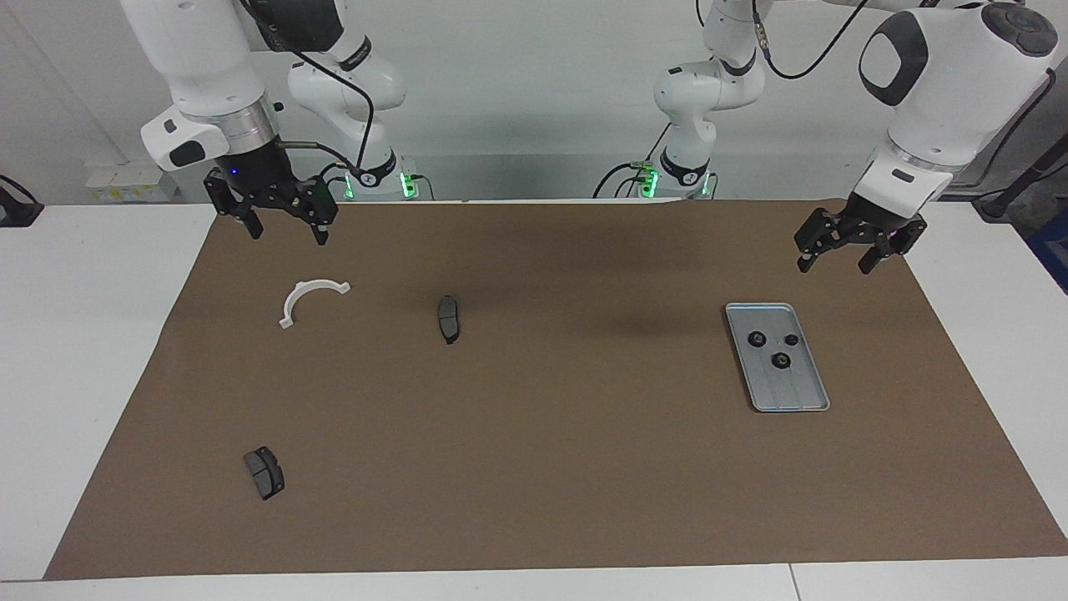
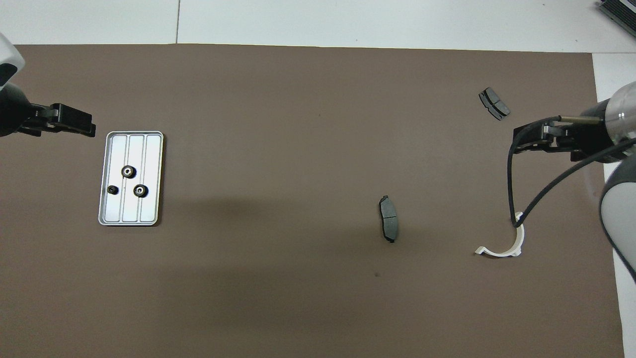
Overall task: Place bearing gear from tray to pile
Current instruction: 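Move the left gripper over the black bearings in the metal tray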
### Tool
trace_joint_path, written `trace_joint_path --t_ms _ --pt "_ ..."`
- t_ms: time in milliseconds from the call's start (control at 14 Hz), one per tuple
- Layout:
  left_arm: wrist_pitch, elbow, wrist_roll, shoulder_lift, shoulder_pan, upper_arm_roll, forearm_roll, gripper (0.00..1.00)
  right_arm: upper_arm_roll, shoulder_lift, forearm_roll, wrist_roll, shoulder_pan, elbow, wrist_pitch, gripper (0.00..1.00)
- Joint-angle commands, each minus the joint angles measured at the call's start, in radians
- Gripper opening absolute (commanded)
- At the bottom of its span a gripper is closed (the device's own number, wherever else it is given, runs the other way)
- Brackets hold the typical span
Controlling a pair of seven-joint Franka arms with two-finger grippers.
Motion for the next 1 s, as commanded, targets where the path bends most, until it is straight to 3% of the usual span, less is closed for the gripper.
trace_joint_path --t_ms 0,214,498,925 --pt "0.031 -0.046 -0.003 -0.031 -0.007 0.004 0.012 1.0 0.007 -0.016 0.007 -0.025 -0.015 -0.023 0.011 1.0" --pt "0.036 -0.06 -0.002 -0.035 -0.002 0.006 0.014 1.0 0.007 -0.016 0.007 -0.025 -0.015 -0.023 0.011 1.0" --pt "0.083 -0.178 0.005 -0.083 0.007 0.006 0.014 1.0 0.007 -0.016 0.007 -0.025 -0.015 -0.023 0.011 1.0" --pt "0.314 -0.388 -0.012 -0.086 0.01 0.007 0.016 1.0 0.007 -0.016 0.007 -0.025 -0.015 -0.023 0.009 1.0"
